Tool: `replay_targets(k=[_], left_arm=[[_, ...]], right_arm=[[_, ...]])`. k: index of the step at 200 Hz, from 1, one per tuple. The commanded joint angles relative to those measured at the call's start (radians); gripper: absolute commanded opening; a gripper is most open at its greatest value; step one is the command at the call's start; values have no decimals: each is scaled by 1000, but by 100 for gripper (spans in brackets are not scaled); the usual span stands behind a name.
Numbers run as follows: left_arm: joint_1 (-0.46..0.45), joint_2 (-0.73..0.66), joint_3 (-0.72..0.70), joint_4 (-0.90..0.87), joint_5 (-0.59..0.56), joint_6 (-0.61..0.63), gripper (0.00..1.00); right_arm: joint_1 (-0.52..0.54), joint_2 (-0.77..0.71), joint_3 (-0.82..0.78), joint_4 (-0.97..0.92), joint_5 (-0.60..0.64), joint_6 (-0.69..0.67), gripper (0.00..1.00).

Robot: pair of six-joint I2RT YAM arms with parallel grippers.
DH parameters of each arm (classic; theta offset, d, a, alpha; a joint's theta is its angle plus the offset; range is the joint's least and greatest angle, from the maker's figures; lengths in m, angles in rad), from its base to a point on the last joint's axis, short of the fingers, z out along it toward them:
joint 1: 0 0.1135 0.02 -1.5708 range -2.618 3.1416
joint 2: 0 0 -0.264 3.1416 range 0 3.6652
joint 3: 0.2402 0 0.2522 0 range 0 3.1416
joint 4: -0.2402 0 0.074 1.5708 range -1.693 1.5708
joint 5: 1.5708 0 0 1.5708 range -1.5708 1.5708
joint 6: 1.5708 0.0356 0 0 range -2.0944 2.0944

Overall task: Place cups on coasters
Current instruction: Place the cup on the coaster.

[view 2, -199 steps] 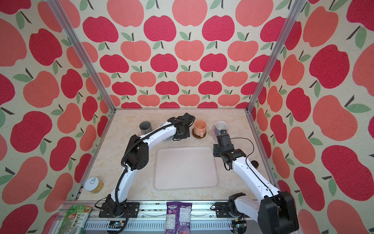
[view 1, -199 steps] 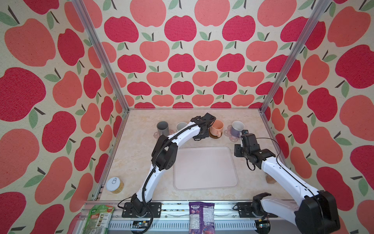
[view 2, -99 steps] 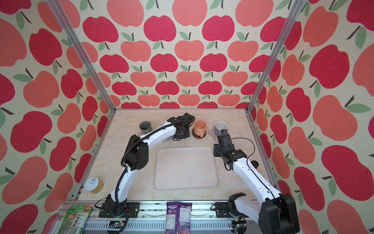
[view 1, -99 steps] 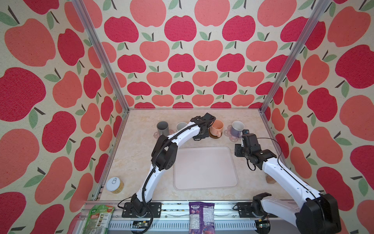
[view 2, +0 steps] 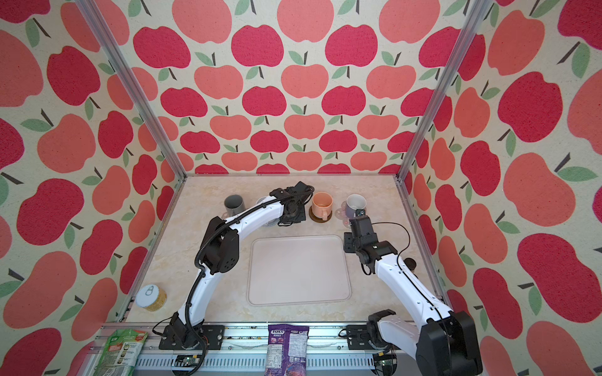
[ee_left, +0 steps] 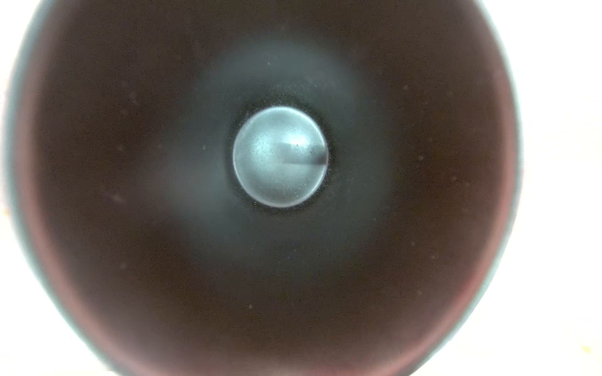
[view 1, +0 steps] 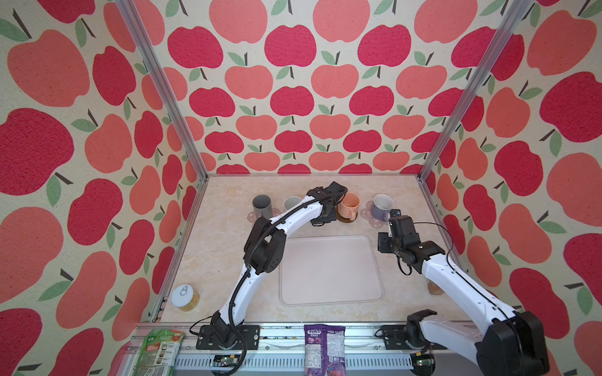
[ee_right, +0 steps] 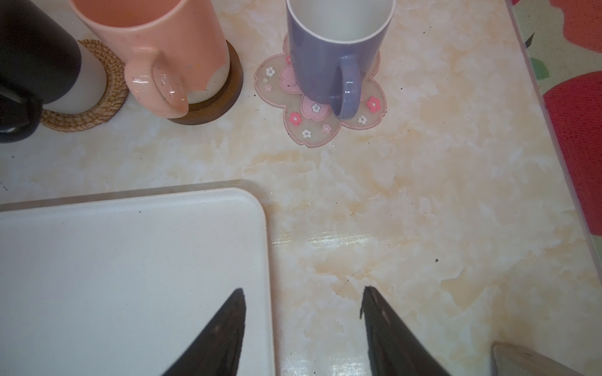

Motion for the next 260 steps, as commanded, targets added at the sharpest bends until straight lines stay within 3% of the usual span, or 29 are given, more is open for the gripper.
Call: replay_targets(k=[1, 190, 211, 238, 260], left_arm=[[-13, -22, 3, -70, 24, -22, 0], [-21, 12, 22, -106, 61, -16, 0], [-23, 7, 17, -100, 43, -4, 6], [-22, 1, 18, -99, 23, 4, 22], [-19, -3, 17, -97, 26, 8, 26]], right_arm=[[-7, -10, -16, 7, -11, 19, 60], [-9, -18, -25, 12, -20, 35, 61], [-9, -19, -24, 11, -18, 34, 61], [-10, -18, -21, 10, -19, 36, 61], [-10, -20, -16, 5, -18, 35, 61]])
